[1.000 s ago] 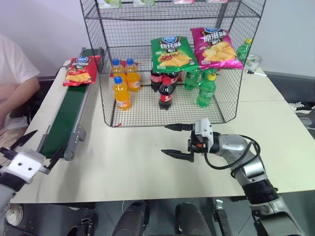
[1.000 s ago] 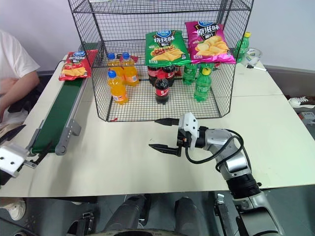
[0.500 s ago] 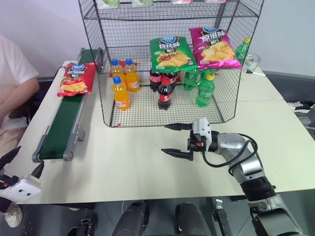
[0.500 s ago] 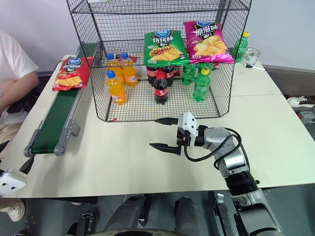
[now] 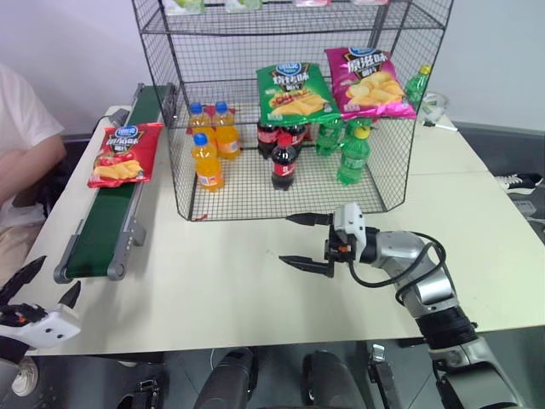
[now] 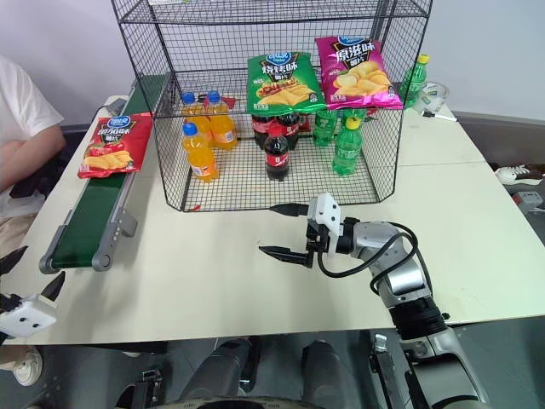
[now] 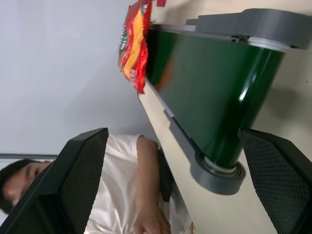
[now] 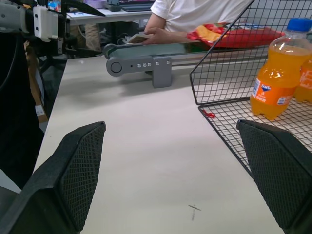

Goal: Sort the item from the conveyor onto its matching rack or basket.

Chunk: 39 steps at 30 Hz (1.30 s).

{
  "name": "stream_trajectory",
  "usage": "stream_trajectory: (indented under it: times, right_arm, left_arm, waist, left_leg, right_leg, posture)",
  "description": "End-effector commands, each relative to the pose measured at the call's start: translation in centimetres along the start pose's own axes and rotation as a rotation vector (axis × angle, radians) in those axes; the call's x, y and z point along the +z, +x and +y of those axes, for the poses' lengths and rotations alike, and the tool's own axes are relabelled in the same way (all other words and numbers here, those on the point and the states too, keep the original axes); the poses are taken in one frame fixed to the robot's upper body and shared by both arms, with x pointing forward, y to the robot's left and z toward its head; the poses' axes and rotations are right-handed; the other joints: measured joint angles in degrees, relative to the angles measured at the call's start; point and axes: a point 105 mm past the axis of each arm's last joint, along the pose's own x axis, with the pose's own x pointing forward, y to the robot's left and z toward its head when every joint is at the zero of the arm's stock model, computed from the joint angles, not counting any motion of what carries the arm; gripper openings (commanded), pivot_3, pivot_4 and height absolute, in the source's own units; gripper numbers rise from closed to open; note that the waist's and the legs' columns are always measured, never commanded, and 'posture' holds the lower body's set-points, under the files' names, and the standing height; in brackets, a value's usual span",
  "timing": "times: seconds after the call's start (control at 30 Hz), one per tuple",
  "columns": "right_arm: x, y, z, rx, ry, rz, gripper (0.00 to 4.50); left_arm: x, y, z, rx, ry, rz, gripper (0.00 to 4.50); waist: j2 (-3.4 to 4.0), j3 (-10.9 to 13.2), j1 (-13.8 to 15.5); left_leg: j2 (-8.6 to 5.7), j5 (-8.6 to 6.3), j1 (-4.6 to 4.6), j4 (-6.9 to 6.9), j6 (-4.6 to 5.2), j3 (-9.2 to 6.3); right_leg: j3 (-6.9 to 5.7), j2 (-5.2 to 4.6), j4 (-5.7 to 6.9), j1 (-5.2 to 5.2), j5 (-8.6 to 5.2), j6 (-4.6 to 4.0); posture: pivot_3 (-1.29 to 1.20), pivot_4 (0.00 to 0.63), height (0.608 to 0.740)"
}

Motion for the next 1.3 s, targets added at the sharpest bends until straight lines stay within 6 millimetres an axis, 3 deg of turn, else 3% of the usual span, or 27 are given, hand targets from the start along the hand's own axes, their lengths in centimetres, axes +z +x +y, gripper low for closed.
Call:
stream_trajectory:
  times: [0.03, 1.3]
  right_arm:
    - [1.6, 0.0, -0.3, -0.006, -0.065, -0.044, 4.50]
    - [1.4, 0.0, -0.4, -0.016, -0.084, -0.028, 4.50]
  left_arm:
    - [0.0, 0.0, 0.7, 0.024, 0.013, -0.009, 4.46]
    - [1.1, 0.9, 0.8, 0.037, 0.018, -0.048, 4.46]
  waist:
    - [0.00, 0.0, 0.0]
    - [-0.01, 0.0, 0.0]
  left_leg:
    - [0.00, 0.00, 0.00, 0.00, 0.00, 0.00]
    - [0.00, 0.01, 0.03, 0.01, 0.01, 0.00]
  right_leg:
    - [0.00, 0.00, 0.00, 0.00, 0.00, 0.00]
    - [0.00, 0.02, 0.05, 0.01, 0.01, 0.02]
  posture:
    - [0.00, 0.150, 0.740]
    - [0.00, 0.150, 0.740]
